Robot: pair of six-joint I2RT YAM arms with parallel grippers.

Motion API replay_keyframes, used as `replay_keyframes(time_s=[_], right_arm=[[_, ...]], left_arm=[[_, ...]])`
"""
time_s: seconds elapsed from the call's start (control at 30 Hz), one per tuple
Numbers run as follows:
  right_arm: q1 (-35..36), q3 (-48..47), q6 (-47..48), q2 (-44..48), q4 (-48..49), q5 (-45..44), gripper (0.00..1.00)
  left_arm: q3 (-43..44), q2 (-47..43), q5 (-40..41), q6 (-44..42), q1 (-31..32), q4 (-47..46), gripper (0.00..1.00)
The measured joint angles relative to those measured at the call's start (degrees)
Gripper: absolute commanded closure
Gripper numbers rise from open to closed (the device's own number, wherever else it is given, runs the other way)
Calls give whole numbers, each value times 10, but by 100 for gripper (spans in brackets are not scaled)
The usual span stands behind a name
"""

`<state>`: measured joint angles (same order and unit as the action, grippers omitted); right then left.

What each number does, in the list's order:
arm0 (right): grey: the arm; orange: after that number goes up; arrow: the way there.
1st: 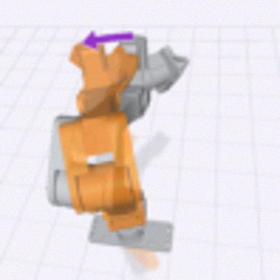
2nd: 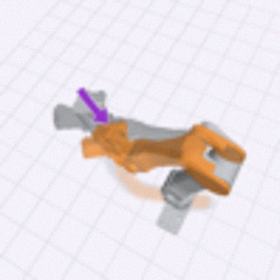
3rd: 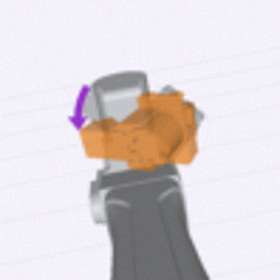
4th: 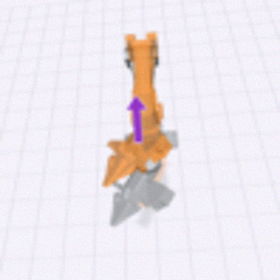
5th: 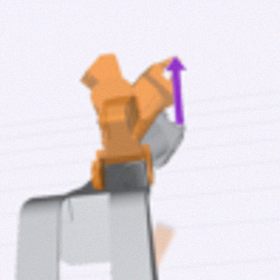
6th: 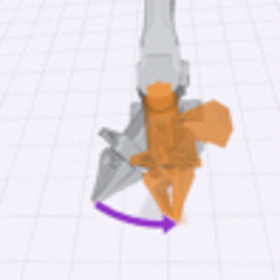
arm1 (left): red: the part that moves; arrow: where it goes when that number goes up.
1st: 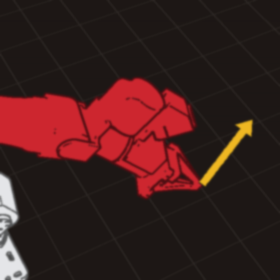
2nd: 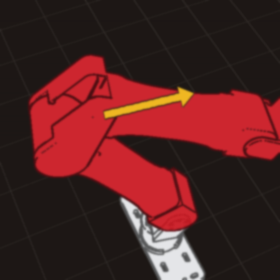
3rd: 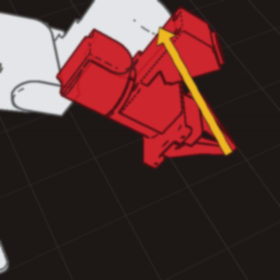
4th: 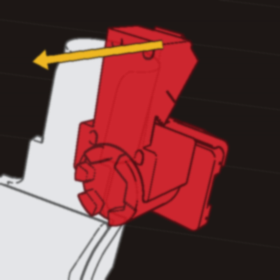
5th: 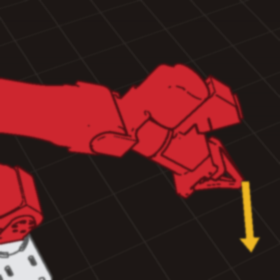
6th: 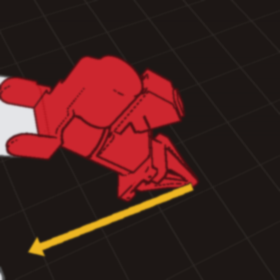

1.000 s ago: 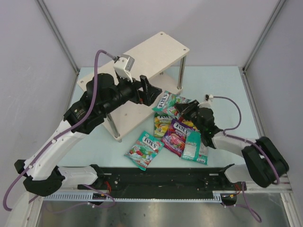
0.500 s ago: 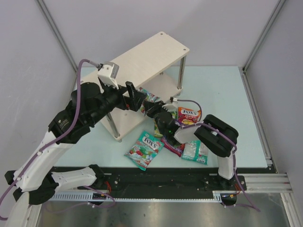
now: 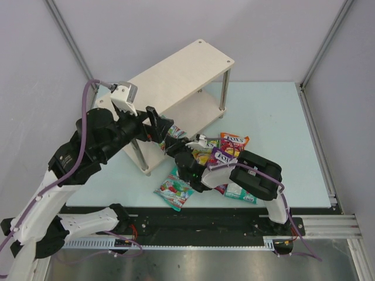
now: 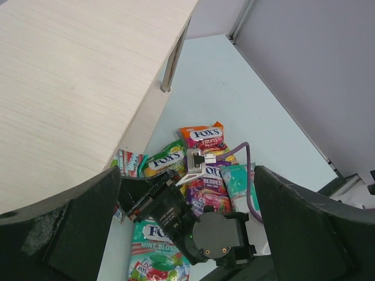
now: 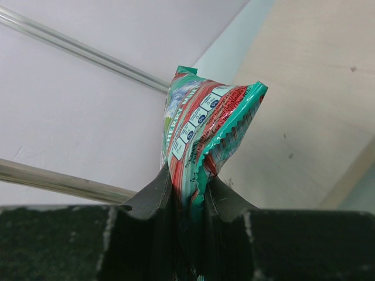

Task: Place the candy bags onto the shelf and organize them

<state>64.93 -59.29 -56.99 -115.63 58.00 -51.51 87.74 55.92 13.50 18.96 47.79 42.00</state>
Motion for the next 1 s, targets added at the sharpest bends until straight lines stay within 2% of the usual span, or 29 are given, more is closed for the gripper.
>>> replay_keyframes(time_s=[0.3, 1.0], right_arm=[[24, -35, -96, -21, -106, -29, 100], [49, -127, -228, -72, -255, -65, 100]], left_arm=[[0, -31, 15, 0, 0, 24, 0], [-5, -50, 26, 1, 0, 38, 0]])
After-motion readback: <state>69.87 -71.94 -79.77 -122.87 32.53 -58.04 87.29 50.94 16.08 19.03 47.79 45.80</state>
